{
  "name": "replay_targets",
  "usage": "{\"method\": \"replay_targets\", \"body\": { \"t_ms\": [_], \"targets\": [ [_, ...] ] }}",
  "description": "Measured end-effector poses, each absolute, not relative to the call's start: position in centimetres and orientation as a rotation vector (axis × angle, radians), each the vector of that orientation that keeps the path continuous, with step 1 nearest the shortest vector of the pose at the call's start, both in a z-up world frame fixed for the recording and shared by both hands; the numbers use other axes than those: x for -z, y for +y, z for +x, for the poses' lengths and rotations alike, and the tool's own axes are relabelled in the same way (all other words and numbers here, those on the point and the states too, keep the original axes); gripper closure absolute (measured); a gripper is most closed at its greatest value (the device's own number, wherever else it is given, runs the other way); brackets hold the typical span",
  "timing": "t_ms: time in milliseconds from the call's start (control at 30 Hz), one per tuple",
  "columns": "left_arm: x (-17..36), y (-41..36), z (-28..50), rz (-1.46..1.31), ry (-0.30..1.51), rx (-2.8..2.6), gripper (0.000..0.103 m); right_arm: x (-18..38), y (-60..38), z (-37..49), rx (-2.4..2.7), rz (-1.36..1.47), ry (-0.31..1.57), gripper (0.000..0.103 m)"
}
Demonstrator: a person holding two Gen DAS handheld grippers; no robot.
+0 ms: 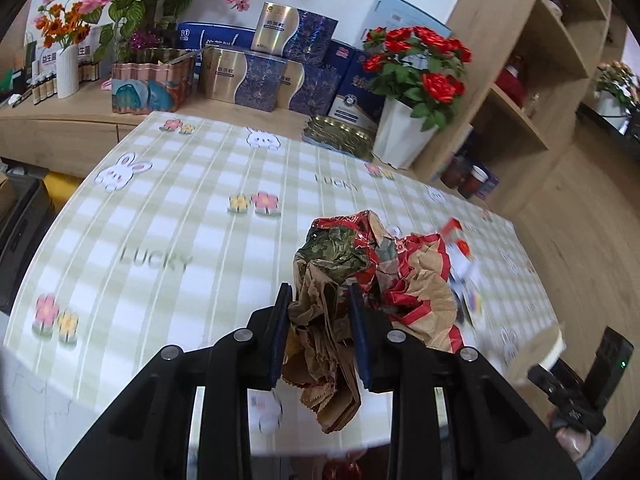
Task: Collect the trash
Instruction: 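Lower the yogurt cup and brown wrapper into the brown bin with both tools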
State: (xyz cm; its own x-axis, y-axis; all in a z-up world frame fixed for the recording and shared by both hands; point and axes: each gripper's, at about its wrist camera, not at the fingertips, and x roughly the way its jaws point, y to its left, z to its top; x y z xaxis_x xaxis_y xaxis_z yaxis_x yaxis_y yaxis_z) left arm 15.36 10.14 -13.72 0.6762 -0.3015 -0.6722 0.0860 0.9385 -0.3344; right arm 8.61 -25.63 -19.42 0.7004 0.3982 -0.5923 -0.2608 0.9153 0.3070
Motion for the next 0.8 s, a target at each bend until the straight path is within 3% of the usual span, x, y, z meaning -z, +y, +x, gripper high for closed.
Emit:
{"method": "replay_targets", "body": {
  "t_ms": [467, 800],
  "targets": [
    [14.7, 4.2, 7.9, -0.245, 0.818, 0.351, 0.085, 23.4, -25.6, 1.0, -0.350, 0.232, 0.787, 0.017],
    [15.3, 3.4, 3.6, -0.211, 0.792, 0.349, 0.085, 28.7, -23.5, -0.3, -0.378, 0.184, 0.954, 0.016]
  ]
}}
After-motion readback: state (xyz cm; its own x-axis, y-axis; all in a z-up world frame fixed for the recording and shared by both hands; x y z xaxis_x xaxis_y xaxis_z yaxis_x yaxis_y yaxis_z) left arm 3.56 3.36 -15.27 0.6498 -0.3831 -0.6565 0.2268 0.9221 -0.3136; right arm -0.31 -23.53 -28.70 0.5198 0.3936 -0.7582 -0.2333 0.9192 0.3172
